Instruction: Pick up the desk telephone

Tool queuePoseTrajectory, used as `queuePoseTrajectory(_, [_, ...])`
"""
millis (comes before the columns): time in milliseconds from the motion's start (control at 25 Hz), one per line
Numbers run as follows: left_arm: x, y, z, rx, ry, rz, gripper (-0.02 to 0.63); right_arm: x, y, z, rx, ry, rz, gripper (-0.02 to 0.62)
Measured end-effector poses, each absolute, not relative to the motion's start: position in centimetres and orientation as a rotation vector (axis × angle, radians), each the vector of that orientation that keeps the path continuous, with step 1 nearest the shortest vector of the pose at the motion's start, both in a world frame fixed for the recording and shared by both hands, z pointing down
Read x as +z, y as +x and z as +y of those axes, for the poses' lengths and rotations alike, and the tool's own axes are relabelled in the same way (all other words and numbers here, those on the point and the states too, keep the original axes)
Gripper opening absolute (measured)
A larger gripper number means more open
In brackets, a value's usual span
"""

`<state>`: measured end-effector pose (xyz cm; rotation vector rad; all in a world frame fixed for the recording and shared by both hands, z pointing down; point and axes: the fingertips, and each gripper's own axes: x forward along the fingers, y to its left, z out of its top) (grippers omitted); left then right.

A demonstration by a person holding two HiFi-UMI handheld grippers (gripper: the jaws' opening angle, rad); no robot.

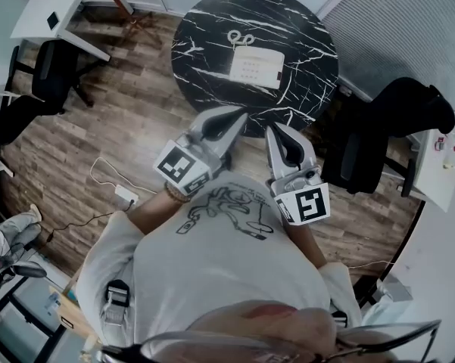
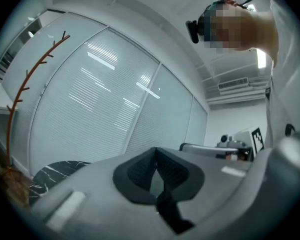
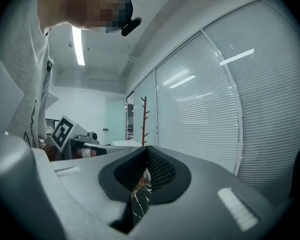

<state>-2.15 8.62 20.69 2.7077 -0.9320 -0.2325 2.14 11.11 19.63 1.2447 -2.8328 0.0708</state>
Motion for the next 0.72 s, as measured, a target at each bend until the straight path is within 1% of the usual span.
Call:
queuePoseTrajectory(360, [21.4,-3.4,-0.7,-0.202,2.697,-0.891,0.003,20.3,0.3,1.6,0.09,1.251,-2.81,0.006])
queuePoseTrajectory(720, [23.4,-4.8,-6.3,-0.17,2.668,-0.874,0.003,21.2,-1.1,-4.3,0.164,1.31,-2.805,0.006])
